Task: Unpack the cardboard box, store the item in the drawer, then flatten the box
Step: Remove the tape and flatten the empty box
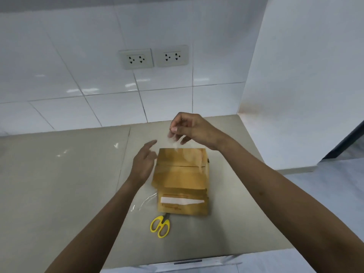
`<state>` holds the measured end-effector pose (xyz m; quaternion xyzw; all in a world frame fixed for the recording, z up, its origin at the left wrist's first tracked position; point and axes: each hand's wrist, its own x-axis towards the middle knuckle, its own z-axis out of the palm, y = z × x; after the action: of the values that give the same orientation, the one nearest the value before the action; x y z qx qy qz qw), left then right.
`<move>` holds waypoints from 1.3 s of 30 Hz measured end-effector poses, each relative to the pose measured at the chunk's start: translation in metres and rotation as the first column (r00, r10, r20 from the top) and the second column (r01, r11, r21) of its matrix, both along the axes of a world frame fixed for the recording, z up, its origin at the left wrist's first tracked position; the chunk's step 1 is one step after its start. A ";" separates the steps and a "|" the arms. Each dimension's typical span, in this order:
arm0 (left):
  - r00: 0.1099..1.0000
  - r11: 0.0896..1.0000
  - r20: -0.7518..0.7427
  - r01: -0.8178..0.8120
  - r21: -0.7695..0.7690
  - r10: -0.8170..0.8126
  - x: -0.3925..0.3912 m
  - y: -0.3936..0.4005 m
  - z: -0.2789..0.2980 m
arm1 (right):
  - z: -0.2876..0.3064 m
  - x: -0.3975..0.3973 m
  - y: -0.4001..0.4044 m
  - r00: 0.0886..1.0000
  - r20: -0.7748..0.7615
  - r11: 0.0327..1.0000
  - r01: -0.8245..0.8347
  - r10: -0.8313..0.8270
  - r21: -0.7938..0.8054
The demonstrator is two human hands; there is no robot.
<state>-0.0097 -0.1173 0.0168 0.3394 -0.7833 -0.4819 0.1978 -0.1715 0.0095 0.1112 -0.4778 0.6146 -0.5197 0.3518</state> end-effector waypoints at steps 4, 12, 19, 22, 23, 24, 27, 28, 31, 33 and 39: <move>0.951 0.968 -0.230 0.234 0.088 -0.208 0.013 0.035 0.031 | -0.005 0.017 -0.019 0.998 -0.050 0.999 -0.027 0.029 0.040; 0.973 0.980 -0.181 -0.117 0.158 0.146 -0.003 0.065 0.033 | -0.008 0.019 -0.018 0.982 -0.191 0.996 0.024 -0.008 0.084; 0.935 0.970 -0.289 -0.157 0.186 0.207 -0.007 0.064 0.042 | -0.029 -0.004 0.011 0.980 -0.196 0.977 0.007 0.036 0.212; 0.938 0.969 -0.276 -0.162 0.186 0.210 -0.006 0.065 0.043 | -0.047 -0.012 0.025 0.983 -0.133 0.927 -0.070 0.128 0.368; 0.937 0.964 -0.271 -0.166 0.207 0.220 -0.006 0.066 0.044 | -0.050 -0.012 0.029 0.976 -0.151 0.914 -0.089 0.160 0.396; 0.933 0.957 -0.273 -0.173 0.231 0.234 -0.006 0.066 0.044 | -0.051 -0.011 0.032 0.968 -0.171 0.909 -0.099 0.181 0.404; 0.920 0.954 -0.297 -0.190 0.233 0.255 -0.007 0.069 0.048 | -0.046 -0.008 0.037 0.988 -0.113 0.959 -0.070 0.104 0.273; 0.915 0.958 -0.316 -0.188 0.216 0.251 -0.007 0.071 0.049 | -0.043 -0.010 0.038 0.995 -0.070 0.975 -0.054 0.070 0.215; 0.895 0.962 -0.371 -0.180 0.204 0.246 -0.005 0.079 0.054 | -0.034 -0.013 0.037 0.987 -0.123 0.974 -0.071 0.099 0.213; 0.876 0.956 -0.403 -0.184 0.228 0.264 -0.003 0.082 0.056 | -0.037 -0.011 0.036 0.937 -0.284 0.927 -0.089 0.202 0.365; 0.857 0.967 -0.453 -0.181 0.180 0.245 0.000 0.095 0.057 | -0.084 0.007 0.055 0.798 -0.593 0.920 0.144 0.110 0.365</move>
<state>-0.0102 -0.0227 0.0737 0.3090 -0.6357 -0.5752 0.4118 -0.1649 0.0650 0.0274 -0.5319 0.7899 -0.2101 0.2215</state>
